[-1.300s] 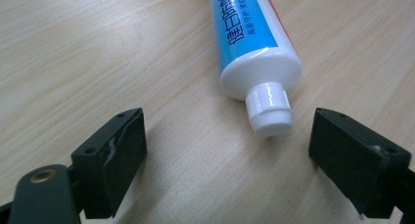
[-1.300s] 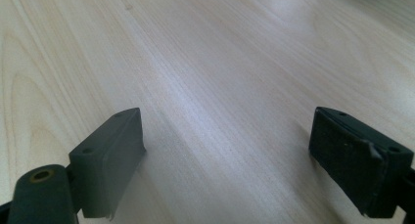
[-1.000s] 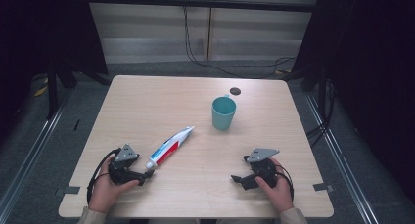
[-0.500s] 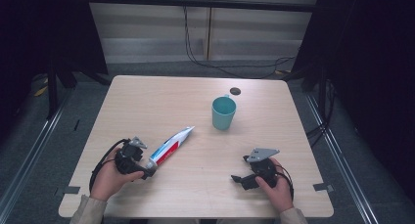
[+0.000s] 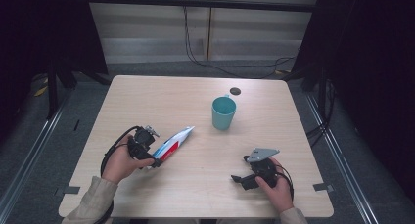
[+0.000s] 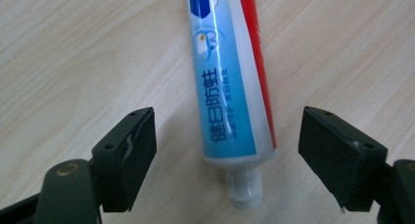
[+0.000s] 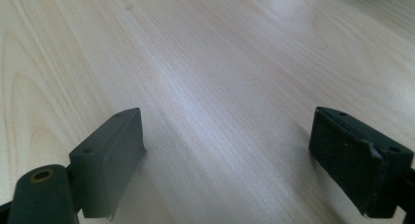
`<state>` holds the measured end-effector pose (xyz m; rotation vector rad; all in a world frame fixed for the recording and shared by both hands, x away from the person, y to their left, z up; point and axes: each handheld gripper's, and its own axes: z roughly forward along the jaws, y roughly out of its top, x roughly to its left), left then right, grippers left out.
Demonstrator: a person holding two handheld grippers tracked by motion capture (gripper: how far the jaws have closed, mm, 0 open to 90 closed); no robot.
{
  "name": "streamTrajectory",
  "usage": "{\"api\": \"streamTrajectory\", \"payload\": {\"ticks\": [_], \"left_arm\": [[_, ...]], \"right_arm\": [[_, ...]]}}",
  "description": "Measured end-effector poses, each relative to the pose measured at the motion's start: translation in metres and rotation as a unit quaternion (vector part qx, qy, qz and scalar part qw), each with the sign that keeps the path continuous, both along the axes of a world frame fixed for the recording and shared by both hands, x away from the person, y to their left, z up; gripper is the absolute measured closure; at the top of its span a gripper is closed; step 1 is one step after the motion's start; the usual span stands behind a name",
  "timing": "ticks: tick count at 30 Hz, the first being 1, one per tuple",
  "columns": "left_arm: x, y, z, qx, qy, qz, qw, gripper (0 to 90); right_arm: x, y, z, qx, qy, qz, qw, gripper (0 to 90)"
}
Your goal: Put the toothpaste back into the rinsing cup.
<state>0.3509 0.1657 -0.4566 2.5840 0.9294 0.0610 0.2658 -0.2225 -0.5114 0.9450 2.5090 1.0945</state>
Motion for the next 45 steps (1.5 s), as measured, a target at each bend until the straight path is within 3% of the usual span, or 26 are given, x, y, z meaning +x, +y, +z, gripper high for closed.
{"api": "streamTrajectory", "payload": {"ticks": [7,8,13,23,28,35,41,45], "left_arm": [[0.008,-0.008,-0.003,0.017,0.010,-0.003,0.9998,25.4],[0.009,-0.009,-0.004,0.030,0.008,-0.008,0.9995,26.2],[0.012,-0.012,-0.005,0.030,0.011,-0.011,0.9994,28.4],[0.018,-0.021,-0.009,0.048,0.019,-0.016,0.9985,34.4],[0.022,-0.027,-0.009,0.059,0.024,-0.028,0.9976,38.8],[0.023,-0.034,-0.013,0.057,0.031,-0.032,0.9974,48.3],[0.022,-0.038,-0.013,0.079,0.025,-0.036,0.9959,51.1],[0.021,-0.042,-0.011,0.087,0.034,-0.032,0.9951,56.1]], "right_arm": [[0.000,0.000,0.000,0.000,0.000,0.000,1.0000,12.6],[0.000,0.000,0.000,0.000,0.000,0.000,1.0000,12.5],[0.000,0.000,0.000,0.000,0.000,0.000,1.0000,12.5],[0.000,0.000,0.000,0.000,0.000,0.000,1.0000,12.5],[0.000,0.000,0.000,0.000,0.000,0.000,1.0000,12.5],[0.000,0.000,0.000,0.000,0.000,0.000,1.0000,12.5],[0.000,0.000,0.000,0.001,0.001,0.000,1.0000,12.6],[0.000,0.000,0.000,0.000,0.000,0.000,1.0000,12.5]]}}
